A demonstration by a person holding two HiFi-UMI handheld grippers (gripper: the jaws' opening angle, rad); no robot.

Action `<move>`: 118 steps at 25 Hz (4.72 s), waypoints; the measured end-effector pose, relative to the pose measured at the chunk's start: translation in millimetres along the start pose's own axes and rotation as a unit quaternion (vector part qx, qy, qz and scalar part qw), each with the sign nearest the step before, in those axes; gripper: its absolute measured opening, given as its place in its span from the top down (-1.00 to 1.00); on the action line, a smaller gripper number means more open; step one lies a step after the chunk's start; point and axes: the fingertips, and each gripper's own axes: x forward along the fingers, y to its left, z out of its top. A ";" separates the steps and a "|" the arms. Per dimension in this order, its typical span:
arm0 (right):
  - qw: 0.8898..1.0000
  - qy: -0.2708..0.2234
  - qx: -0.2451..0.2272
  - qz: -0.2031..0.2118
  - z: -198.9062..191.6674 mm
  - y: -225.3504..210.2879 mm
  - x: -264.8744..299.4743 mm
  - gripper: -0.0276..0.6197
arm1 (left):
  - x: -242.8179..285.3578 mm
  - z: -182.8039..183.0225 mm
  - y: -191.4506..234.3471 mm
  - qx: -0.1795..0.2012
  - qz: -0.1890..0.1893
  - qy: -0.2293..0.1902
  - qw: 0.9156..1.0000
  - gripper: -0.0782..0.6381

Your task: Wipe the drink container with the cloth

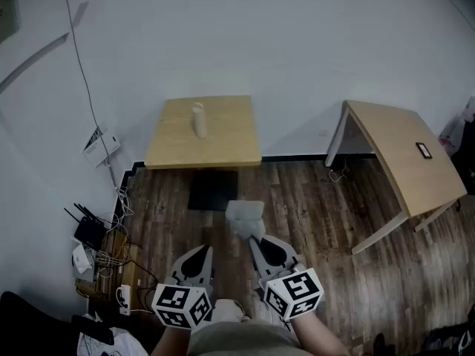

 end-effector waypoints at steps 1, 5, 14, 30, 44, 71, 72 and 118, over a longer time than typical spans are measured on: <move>1.000 0.002 -0.002 0.001 -0.6 0.6 0.2 0.87 | -0.1 0.9 0.5 -0.001 0.001 -0.001 1.000 0.78; 1.000 0.008 -0.002 0.005 -3.9 3.2 1.4 0.87 | -0.8 3.5 5.4 -0.007 0.006 -0.003 1.000 0.78; 0.999 0.018 -0.019 0.024 -9.8 9.5 1.2 0.87 | -2.6 -0.1 21.6 -0.025 0.031 -0.003 0.999 0.78; 0.999 0.040 0.005 0.035 -18.4 7.3 90.4 0.87 | 49.9 20.1 103.8 -0.022 0.034 -0.001 0.999 0.78; 0.999 0.037 0.032 0.012 11.0 -13.4 237.5 0.87 | 136.9 70.2 212.3 -0.030 0.019 0.010 0.999 0.78; 0.998 0.044 0.043 -0.011 23.2 -81.9 388.3 0.87 | 259.6 104.7 319.2 -0.041 0.010 0.025 0.999 0.78; 0.998 0.043 0.040 -0.008 24.0 -86.3 393.9 0.87 | 263.0 103.7 322.3 -0.042 0.015 0.024 0.999 0.78; 0.978 0.125 -0.089 0.142 14.1 -262.8 628.6 0.87 | 414.0 131.7 368.1 -0.110 0.258 -0.036 0.959 0.78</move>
